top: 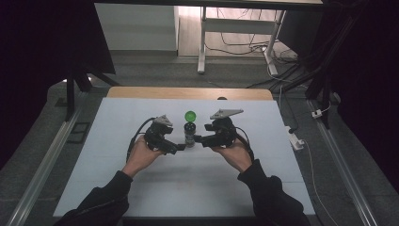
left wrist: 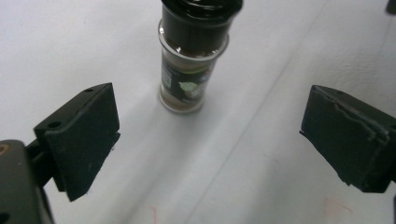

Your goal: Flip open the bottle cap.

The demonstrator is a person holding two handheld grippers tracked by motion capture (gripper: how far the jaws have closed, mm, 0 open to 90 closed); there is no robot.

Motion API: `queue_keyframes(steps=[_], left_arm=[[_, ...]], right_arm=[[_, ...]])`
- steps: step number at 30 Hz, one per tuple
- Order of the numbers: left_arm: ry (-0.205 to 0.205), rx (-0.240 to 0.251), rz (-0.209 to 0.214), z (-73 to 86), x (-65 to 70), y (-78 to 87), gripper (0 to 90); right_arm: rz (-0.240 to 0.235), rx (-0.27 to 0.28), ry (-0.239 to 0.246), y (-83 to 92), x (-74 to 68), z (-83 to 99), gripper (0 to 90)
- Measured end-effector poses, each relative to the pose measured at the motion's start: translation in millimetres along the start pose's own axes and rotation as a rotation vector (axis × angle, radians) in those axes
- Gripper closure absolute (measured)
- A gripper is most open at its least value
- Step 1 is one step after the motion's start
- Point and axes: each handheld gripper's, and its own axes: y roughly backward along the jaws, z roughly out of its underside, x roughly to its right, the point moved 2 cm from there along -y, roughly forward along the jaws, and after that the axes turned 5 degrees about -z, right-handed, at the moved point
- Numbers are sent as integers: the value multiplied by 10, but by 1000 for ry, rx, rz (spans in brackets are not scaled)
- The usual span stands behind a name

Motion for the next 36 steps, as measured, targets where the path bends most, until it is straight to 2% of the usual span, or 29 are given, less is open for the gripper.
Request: queue_keyframes(steps=[9, 12, 16, 19, 26, 36], left_arm=[[30, 12, 36, 170, 86, 224, 6], [39, 23, 49, 229, 110, 315, 0], [51, 31, 93, 321, 126, 424, 0], [48, 38, 109, 376, 145, 506, 0], [37, 60, 78, 527, 219, 751, 0], [71, 100, 19, 824, 259, 1111, 0]], right_arm=[[-9, -25, -18, 56, -54, 147, 106], [-20, -32, -23, 78, -81, 194, 91], [-23, -39, -8, 113, -130, 253, 51], [-26, -38, -4, 151, -160, 294, 26], [-24, -24, -5, 291, -195, 394, 12], [6, -35, -25, 617, -154, 641, 7]])
